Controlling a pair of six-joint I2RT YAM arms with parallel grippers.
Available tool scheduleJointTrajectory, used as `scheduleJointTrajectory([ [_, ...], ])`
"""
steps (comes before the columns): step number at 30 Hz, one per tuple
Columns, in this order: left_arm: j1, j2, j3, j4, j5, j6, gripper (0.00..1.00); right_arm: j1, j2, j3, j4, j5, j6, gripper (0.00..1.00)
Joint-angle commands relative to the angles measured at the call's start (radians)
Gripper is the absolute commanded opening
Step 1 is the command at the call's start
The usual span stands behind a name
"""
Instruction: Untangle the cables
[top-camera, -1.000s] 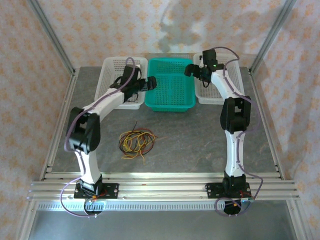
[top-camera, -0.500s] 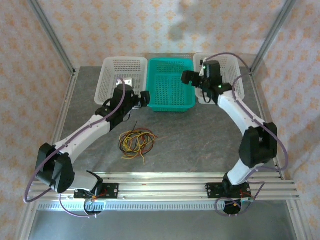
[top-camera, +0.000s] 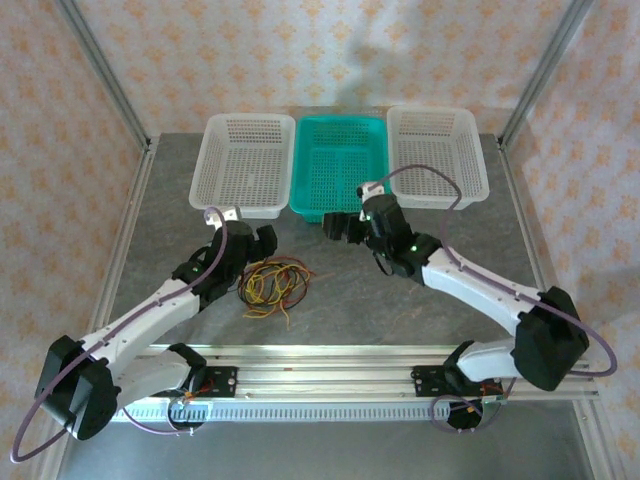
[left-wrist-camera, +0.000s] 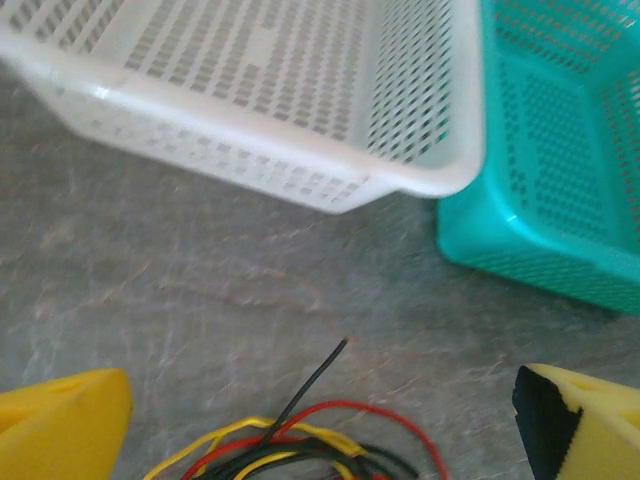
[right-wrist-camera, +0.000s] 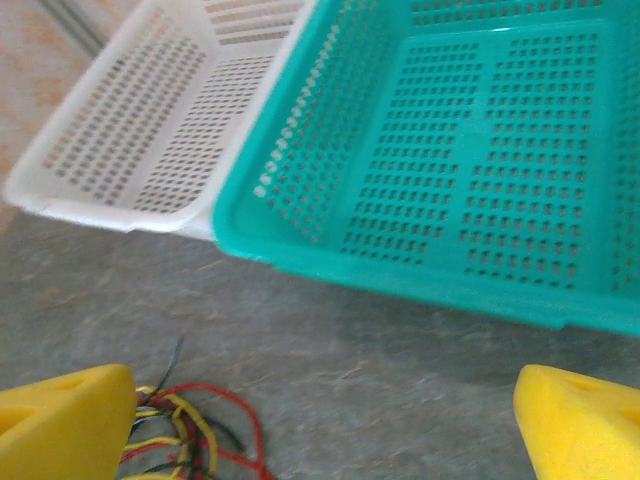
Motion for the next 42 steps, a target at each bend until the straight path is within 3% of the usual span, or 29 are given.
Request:
scheduleJointTrajectory([
  [1,0.001,-0.011,-0.061,-0.023,-0.007,-0.085,0.99,0.031,-0.058,-0.056,0.116,0.054,0.055,0.98],
  [8,0.014,0.008,-0.136,-0.045,-0.049,-0.193,0.99,0.064,-0.064,-0.097,0.150,0.051,0.081,0.98],
  [24,0.042,0.066,-0.243,0.116,0.104,-0.178,0.99,0.065,-0.100,-0.101,0.127,0.089,0.085,0.97],
  [33,0.035,0.079,-0.273,0.205,0.216,-0.167,0.98,0.066,-0.121,-0.088,0.079,0.229,0.200,0.95],
  [42,-0.091,0.150,-0.243,0.367,0.284,-0.277,0.95,0.065,-0.154,-0.080,-0.008,0.401,0.309,0.94],
])
